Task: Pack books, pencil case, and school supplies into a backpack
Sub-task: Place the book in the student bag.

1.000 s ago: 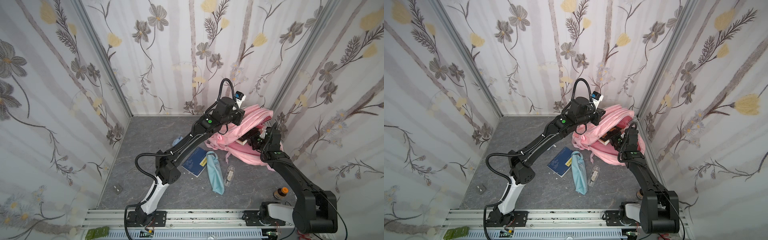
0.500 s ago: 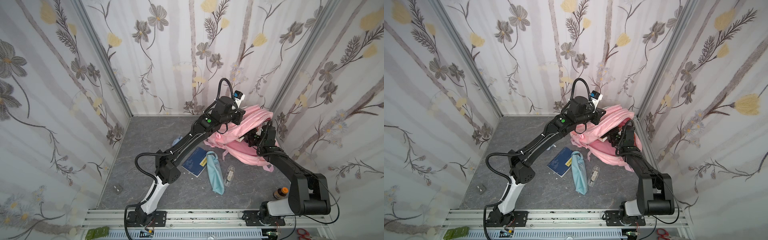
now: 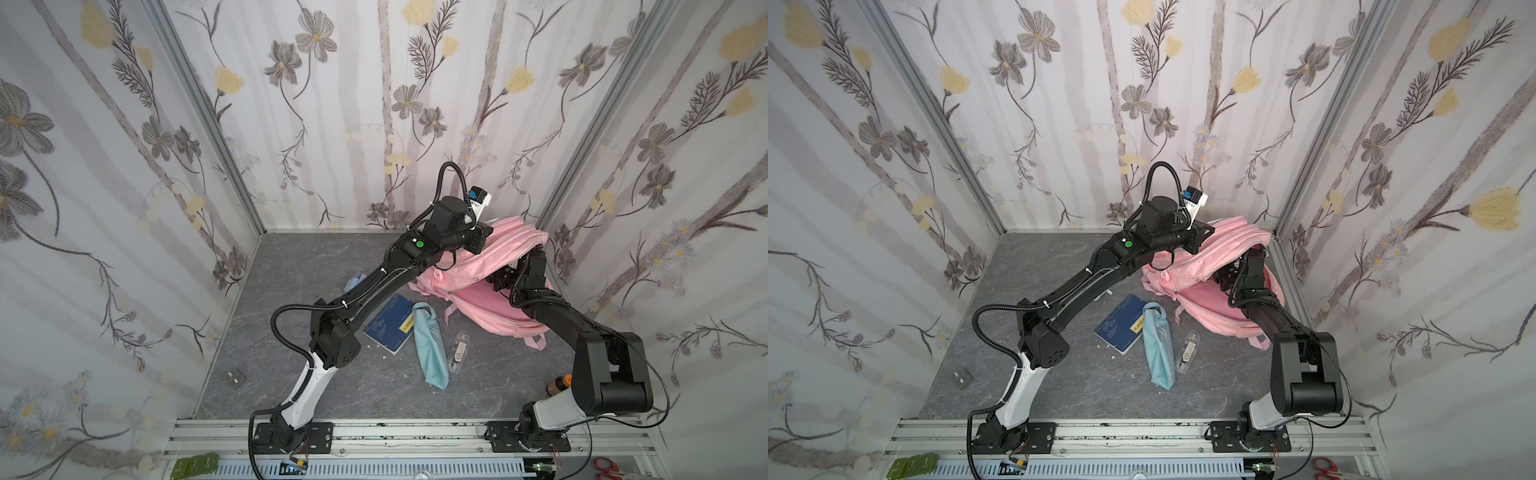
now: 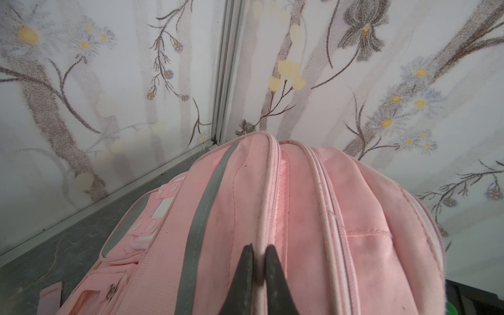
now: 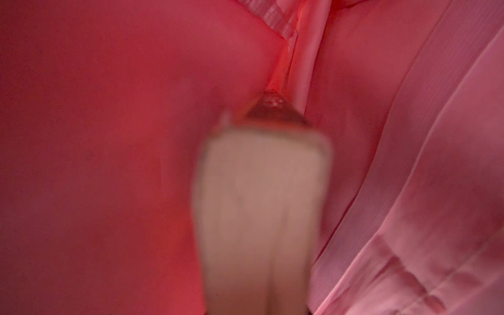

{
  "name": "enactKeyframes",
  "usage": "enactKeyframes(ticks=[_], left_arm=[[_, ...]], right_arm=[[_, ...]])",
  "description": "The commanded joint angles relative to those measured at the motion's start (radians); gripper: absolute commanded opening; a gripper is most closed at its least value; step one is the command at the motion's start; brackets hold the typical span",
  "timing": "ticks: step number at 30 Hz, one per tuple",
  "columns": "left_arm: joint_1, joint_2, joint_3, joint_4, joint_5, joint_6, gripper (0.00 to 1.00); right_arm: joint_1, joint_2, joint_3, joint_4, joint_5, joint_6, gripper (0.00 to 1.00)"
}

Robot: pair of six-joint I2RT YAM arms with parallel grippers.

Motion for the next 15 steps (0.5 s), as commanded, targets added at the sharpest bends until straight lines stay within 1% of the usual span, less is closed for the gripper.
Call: enactKeyframes(ticks=[1, 3, 5, 8, 9, 12, 15], left_arm=[[0.002, -0.029, 0.003, 0.217, -0.019, -0.023, 0.00], [0.004, -0.023, -0.006, 0.223, -0.047, -0.008, 0.00], [0.006, -0.012, -0.007, 0.219, -0.093, 0.012, 0.00], [0.009, 0.010, 0.001, 0.213, -0.157, 0.044, 0.00], [0.009, 0.017, 0.004, 0.214, -0.178, 0.056, 0.00], [0.009, 0.034, 0.009, 0.226, -0.214, 0.082, 0.00], [0.009, 0.051, 0.010, 0.250, -0.235, 0.096, 0.00]], right_arm=[[0.000, 0.024, 0.028, 0.106, 0.003, -0.015, 0.20], [0.000, 0.028, 0.053, 0.074, -0.007, -0.041, 0.35], [-0.001, 0.017, 0.079, 0.013, -0.012, -0.083, 0.44], [-0.004, -0.032, 0.083, -0.056, 0.015, -0.140, 0.57], [-0.008, -0.050, 0.077, -0.073, 0.020, -0.154, 0.60], [-0.021, -0.095, 0.052, -0.112, 0.019, -0.185, 0.64], [-0.035, -0.163, 0.015, -0.137, 0.010, -0.202, 0.64]])
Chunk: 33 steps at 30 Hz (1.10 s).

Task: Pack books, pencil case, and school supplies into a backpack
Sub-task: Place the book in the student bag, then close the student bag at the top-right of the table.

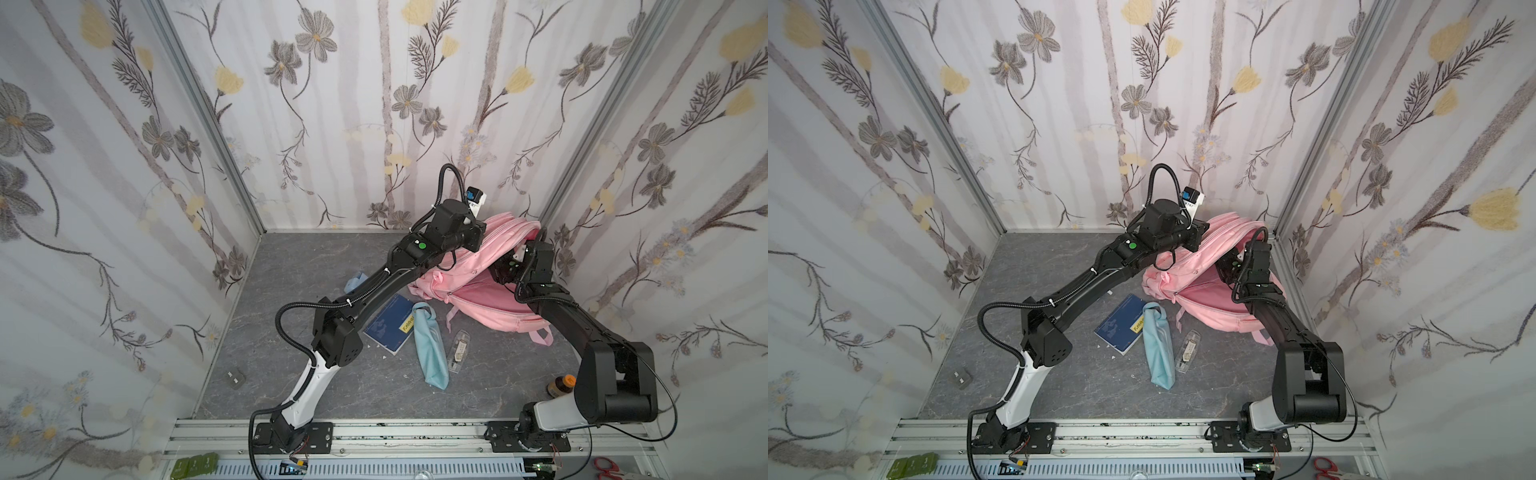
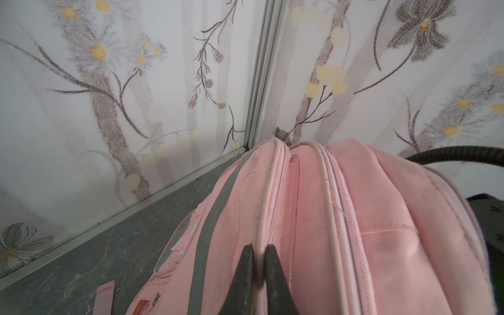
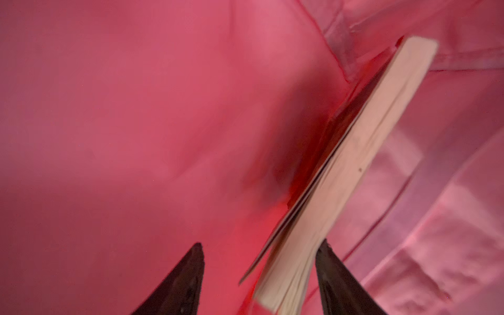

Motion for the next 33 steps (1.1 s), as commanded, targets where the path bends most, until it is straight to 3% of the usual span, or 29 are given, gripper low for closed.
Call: enactKeyframes(ticks=[1, 13, 31, 33], left_arm=[[0.000, 0.016, 0.023, 0.197, -0.069, 0.037, 0.00], [0.000, 0.103, 0.092, 0.235, -0.155, 0.086, 0.00], [0.001, 0.176, 0.134, 0.166, -0.201, -0.006, 0.00], [0.000, 0.173, 0.134, 0.154, -0.194, -0.015, 0.23]], right_arm=[[-0.011, -0.056, -0.030, -0.023, 0.002, -0.045, 0.65], [-0.030, -0.286, -0.043, -0.212, 0.063, -0.167, 0.65], [-0.025, -0.627, -0.072, -0.494, 0.161, -0.287, 0.63], [-0.018, -0.647, -0.062, -0.518, 0.167, -0.296, 0.62]])
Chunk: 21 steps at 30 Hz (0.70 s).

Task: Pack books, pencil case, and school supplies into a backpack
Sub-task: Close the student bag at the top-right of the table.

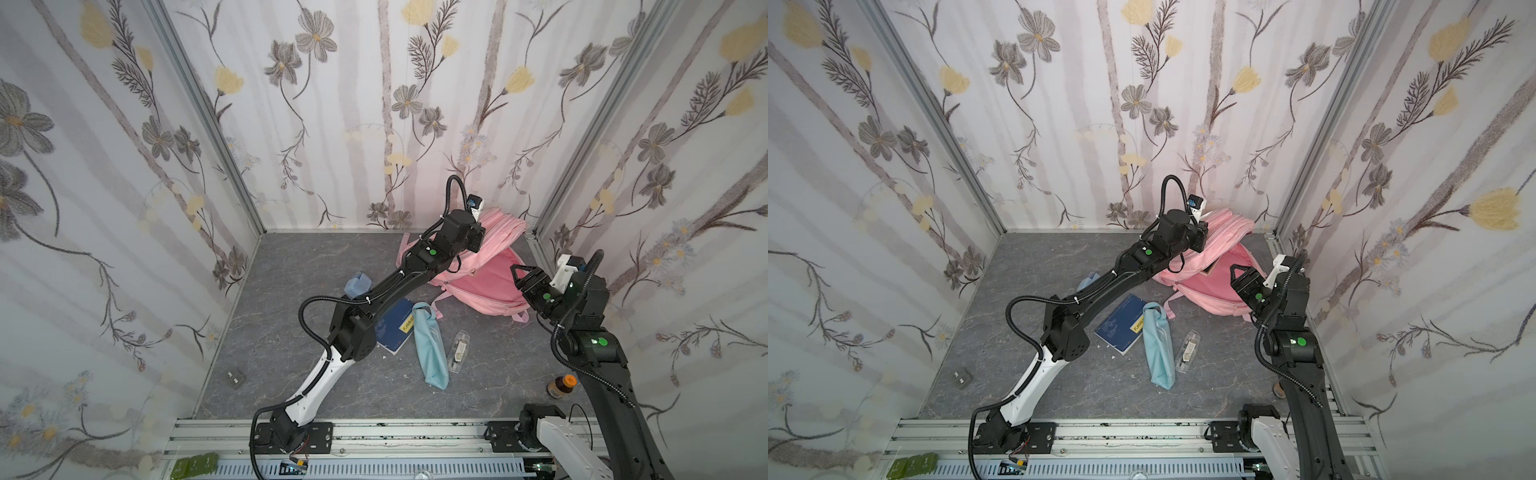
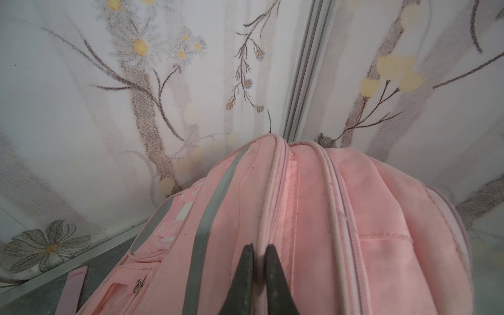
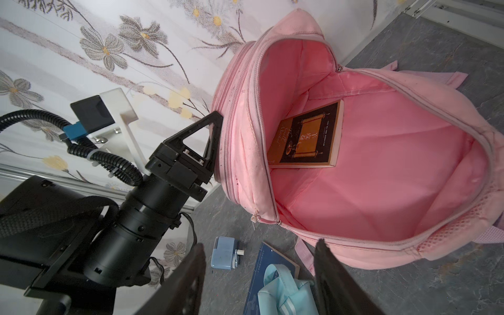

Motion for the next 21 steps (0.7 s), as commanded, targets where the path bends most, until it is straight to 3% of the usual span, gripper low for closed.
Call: enactKeyframes(ticks=[1, 4, 7, 13, 21], left_arm=[[0.001, -0.010, 0.015, 0.067, -0.025, -0.036, 0.37], [0.000, -0.036, 0.012, 0.047, -0.012, -0.051, 0.60], [0.000, -0.083, -0.004, 0.043, 0.007, -0.078, 0.69], [0.000, -0.242, -0.108, 0.031, 0.009, -0.102, 0.74], [0.006, -0.580, -0.458, -0.053, -0.087, -0.095, 0.78]], right_arm=[[0.013, -0.024, 0.017, -0.060, 0.031, -0.030, 0.61], [0.058, -0.037, 0.059, -0.093, 0.061, -0.054, 0.59], [0.156, -0.031, 0.111, -0.107, 0.119, -0.091, 0.58], [0.392, 0.083, 0.226, -0.096, 0.224, -0.180, 0.57], [0.604, 0.395, 0.450, -0.061, 0.214, -0.348, 0.59]])
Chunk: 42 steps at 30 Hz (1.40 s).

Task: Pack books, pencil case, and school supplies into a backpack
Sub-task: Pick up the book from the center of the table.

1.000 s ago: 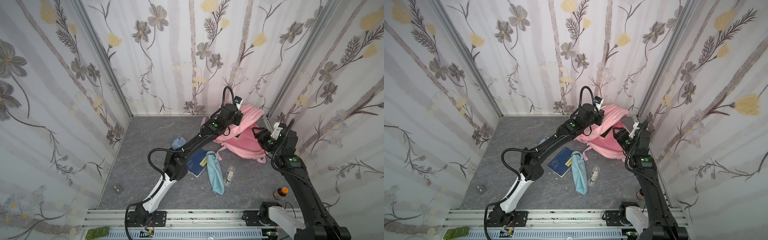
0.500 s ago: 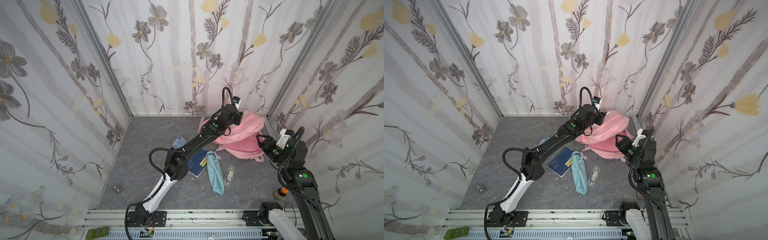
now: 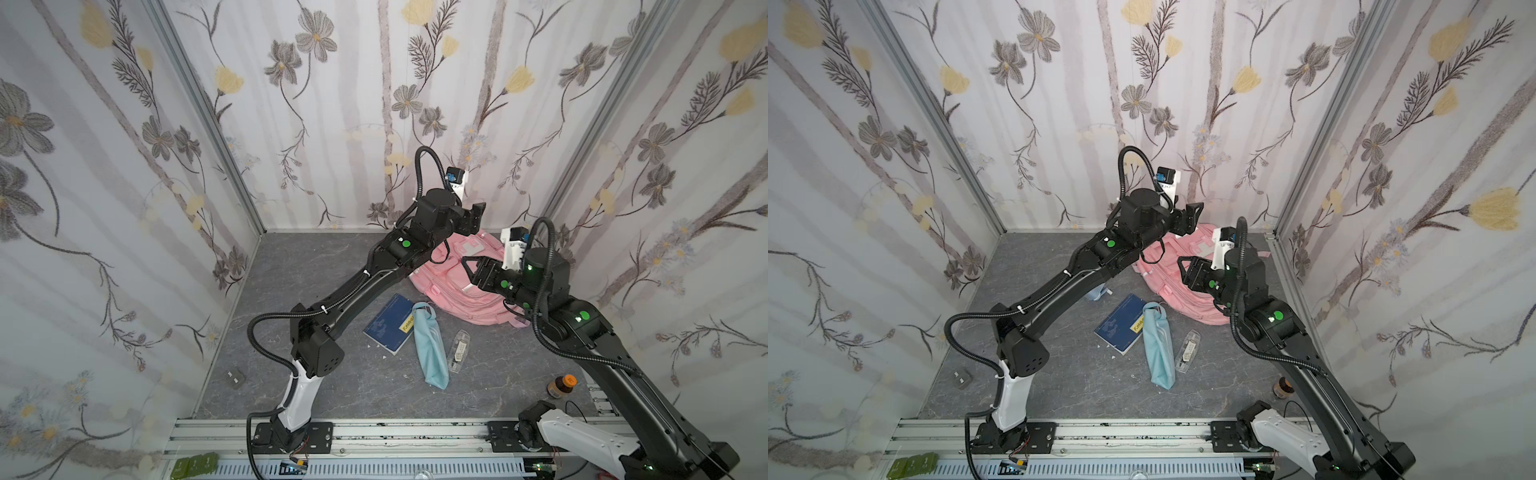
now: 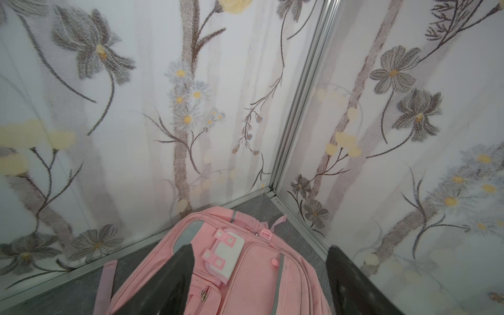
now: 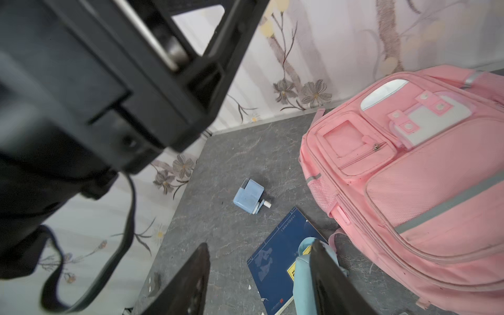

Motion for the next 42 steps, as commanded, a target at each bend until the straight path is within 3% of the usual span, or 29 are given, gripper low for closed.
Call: enactKeyframes(ticks=[1, 11, 19, 24, 30, 36, 42], left_arm=[[0.002, -0.126, -0.125, -0.058, -0.070, -0.023, 0.78], [0.003, -0.625, -0.769, -0.153, -0.174, -0.247, 0.79], [0.006, -0.850, -1.003, -0.332, -0.275, -0.430, 0.77], [0.007, -0.888, -1.096, -0.428, -0.281, -0.568, 0.77], [0.023, -0.874, -1.229, -0.386, -0.191, -0.686, 0.78], [0.152, -0.784, -1.351, -0.269, 0.090, -0.707, 0.80], [0.227, -0.667, -1.384, -0.168, 0.244, -0.692, 0.80]], right_arm=[[0.051, 0.108, 0.090, 0.035, 0.002, -0.116, 0.59], [0.080, 0.531, 0.321, -0.001, -0.114, -0.193, 0.62], [0.070, 0.726, 0.379, -0.003, -0.149, -0.202, 0.62], [0.058, 0.830, 0.439, -0.028, -0.161, -0.208, 0.62], [0.045, 0.948, 0.535, -0.082, -0.176, -0.206, 0.62], [0.038, 1.031, 0.597, -0.150, -0.181, -0.191, 0.62], [0.038, 1.080, 0.601, -0.202, -0.183, -0.193, 0.62]])
